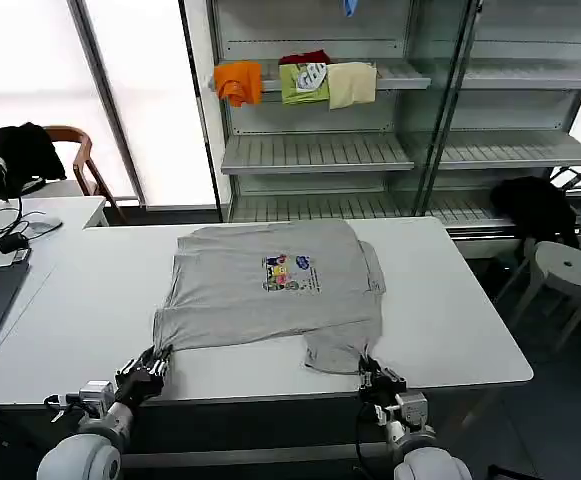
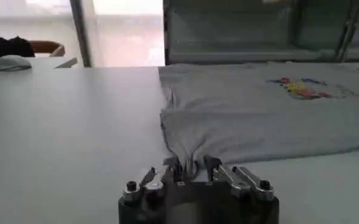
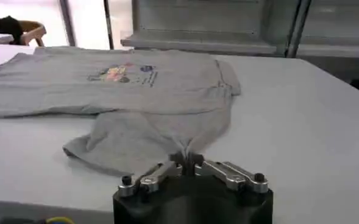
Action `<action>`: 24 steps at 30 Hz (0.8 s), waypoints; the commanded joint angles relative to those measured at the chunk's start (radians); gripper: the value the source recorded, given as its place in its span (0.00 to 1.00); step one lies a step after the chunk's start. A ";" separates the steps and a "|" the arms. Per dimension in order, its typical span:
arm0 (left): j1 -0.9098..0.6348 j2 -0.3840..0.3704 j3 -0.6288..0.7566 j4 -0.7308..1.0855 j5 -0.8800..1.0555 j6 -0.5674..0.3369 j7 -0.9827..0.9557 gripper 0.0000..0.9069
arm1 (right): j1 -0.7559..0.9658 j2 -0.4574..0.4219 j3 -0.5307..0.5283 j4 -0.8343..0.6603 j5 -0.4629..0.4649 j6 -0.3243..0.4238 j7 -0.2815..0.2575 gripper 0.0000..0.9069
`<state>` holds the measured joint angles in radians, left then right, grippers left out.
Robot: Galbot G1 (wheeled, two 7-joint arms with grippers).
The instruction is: Fold and organize the clothes.
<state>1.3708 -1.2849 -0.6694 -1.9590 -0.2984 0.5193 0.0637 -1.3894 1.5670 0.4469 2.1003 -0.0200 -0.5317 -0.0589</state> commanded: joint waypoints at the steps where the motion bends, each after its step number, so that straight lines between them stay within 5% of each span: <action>1: -0.050 -0.009 -0.009 -0.012 -0.040 -0.066 0.002 0.00 | 0.025 0.003 0.002 0.010 0.051 0.042 0.017 0.00; 11: -0.195 -0.024 -0.011 0.012 -0.065 -0.048 0.027 0.00 | 0.239 0.015 0.003 -0.070 0.089 -0.007 0.034 0.00; 24: -0.405 -0.043 0.004 0.241 -0.040 -0.016 0.029 0.00 | 0.675 0.089 0.000 -0.490 0.075 -0.015 0.020 0.00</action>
<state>1.1230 -1.3209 -0.6697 -1.8774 -0.3468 0.4989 0.0910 -0.9272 1.6092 0.4500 1.8048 0.0544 -0.5381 -0.0384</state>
